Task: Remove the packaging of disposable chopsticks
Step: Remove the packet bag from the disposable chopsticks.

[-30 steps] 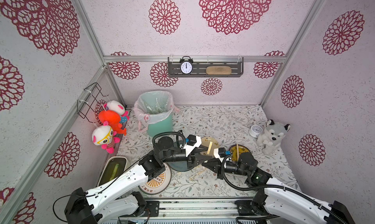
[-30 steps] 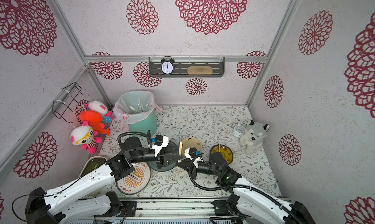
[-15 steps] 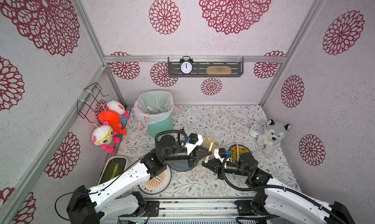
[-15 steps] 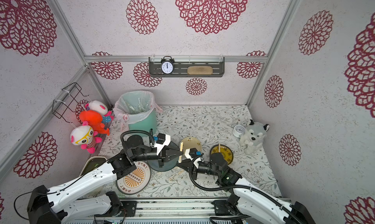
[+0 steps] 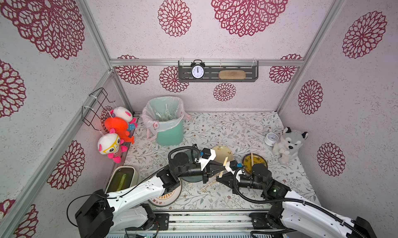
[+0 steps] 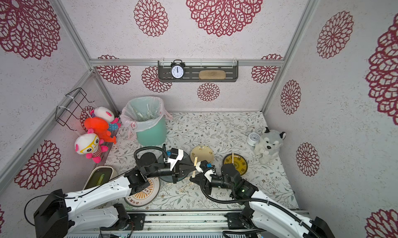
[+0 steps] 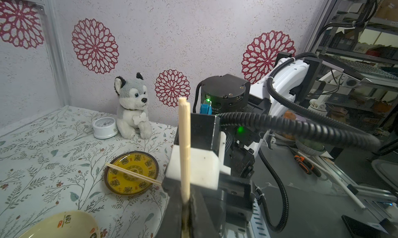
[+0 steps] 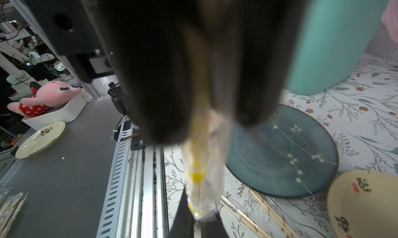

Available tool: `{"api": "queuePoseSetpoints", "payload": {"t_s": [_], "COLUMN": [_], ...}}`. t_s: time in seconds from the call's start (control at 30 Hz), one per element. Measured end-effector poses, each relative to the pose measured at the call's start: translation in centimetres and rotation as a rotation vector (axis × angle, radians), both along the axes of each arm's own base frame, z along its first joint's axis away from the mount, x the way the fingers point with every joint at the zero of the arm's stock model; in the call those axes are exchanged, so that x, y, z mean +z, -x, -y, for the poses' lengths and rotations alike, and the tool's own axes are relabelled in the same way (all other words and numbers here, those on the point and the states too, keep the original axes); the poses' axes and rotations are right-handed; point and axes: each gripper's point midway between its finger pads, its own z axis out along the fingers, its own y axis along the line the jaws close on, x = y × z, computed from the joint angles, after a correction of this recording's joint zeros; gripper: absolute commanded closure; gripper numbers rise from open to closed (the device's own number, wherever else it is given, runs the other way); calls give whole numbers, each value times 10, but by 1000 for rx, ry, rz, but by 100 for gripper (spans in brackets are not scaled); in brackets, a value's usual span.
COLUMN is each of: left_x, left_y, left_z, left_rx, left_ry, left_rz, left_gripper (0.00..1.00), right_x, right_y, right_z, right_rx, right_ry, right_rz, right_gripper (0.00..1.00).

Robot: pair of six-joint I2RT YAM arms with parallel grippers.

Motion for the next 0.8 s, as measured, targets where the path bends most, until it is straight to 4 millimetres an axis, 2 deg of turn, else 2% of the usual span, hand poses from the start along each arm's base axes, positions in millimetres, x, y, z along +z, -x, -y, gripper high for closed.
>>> {"api": "queuePoseSetpoints", "payload": {"t_s": [0.1,0.23,0.33,0.5,0.67,0.8], "left_x": [-7,-8,-37,-56,-54,-47], "left_y": [2,4,7,3,5,8], "left_z": [-4,-9,-6,0,-3,-8], "left_rx": [16,42,26,26,29,29], "left_ry": [6,17,-49,-78,-69,-49], "left_rz": [-4,3,-44,-74,-74,-59], "left_gripper": [93,86,87,93,100,100], "right_x": [-7,-6,13,-1,-1,5], "right_y": [2,5,1,-5,-4,-3], "right_z": [1,0,0,3,3,0], "right_rx": [4,13,-1,-35,-31,-20], "right_ry": [23,18,-37,8,7,-16], "right_rz": [-19,-16,26,-13,-16,0], "right_gripper": [100,100,100,100,100,100]}}
